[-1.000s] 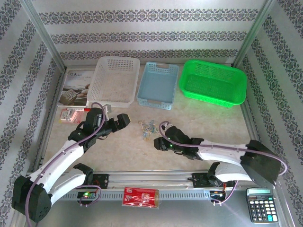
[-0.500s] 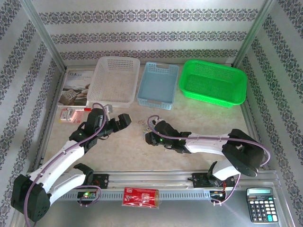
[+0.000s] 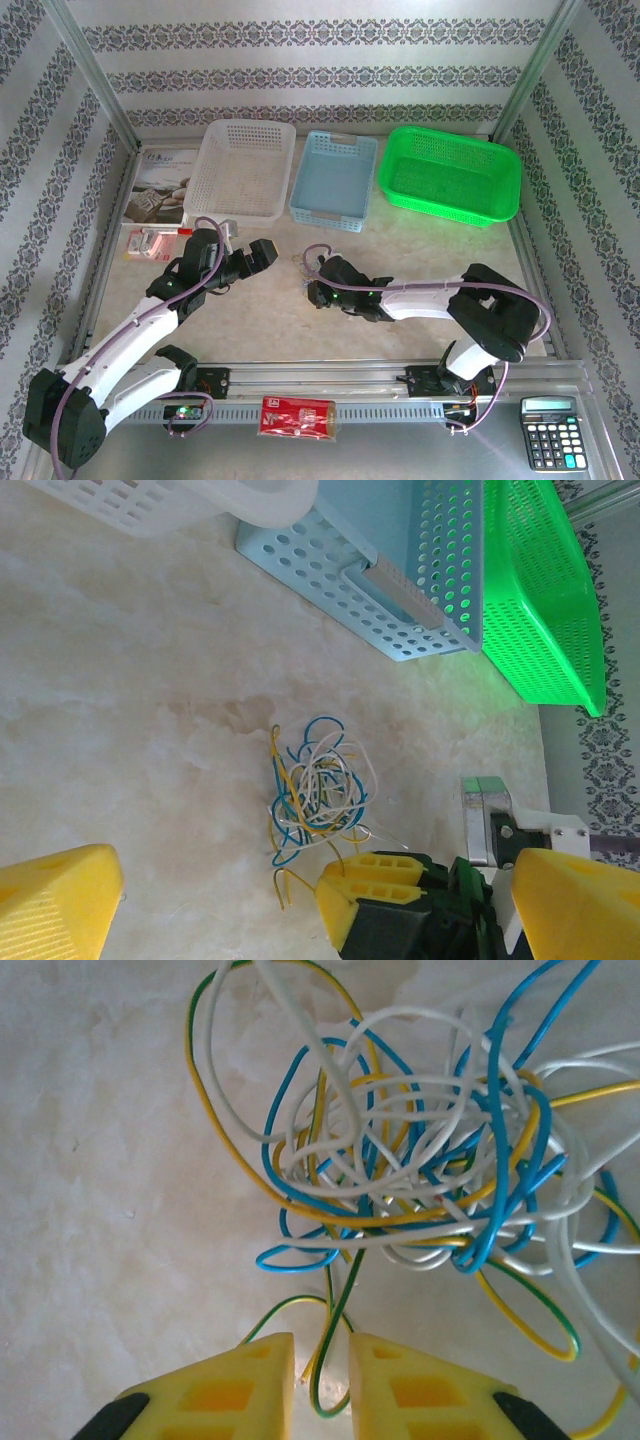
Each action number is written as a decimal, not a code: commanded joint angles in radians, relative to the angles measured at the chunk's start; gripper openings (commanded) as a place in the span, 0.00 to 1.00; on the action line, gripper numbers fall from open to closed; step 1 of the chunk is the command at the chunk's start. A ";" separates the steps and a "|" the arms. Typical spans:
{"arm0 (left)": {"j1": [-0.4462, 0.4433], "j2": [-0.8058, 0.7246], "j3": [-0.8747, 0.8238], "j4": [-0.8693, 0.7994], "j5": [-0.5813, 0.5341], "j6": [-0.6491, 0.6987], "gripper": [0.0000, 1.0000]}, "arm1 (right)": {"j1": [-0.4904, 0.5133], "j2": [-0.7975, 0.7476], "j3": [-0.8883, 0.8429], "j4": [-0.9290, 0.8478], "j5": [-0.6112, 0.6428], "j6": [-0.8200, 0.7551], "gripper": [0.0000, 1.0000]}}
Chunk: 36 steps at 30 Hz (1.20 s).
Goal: Untangle the cables
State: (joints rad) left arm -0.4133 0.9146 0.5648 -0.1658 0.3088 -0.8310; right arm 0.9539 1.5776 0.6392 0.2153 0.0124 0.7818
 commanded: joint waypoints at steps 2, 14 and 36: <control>-0.018 -0.005 -0.020 0.048 -0.006 -0.007 1.00 | 0.011 0.017 0.025 0.020 0.034 -0.006 0.10; -0.021 -0.042 -0.042 0.090 0.033 -0.057 1.00 | -0.004 -0.178 -0.043 0.075 -0.094 0.041 0.00; -0.232 0.141 -0.008 0.418 0.097 -0.136 0.47 | -0.229 -0.395 -0.251 0.399 -0.289 0.322 0.00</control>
State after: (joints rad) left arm -0.6098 1.0336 0.5179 0.1505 0.4133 -0.9749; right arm 0.7425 1.2179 0.4095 0.5663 -0.2523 1.0698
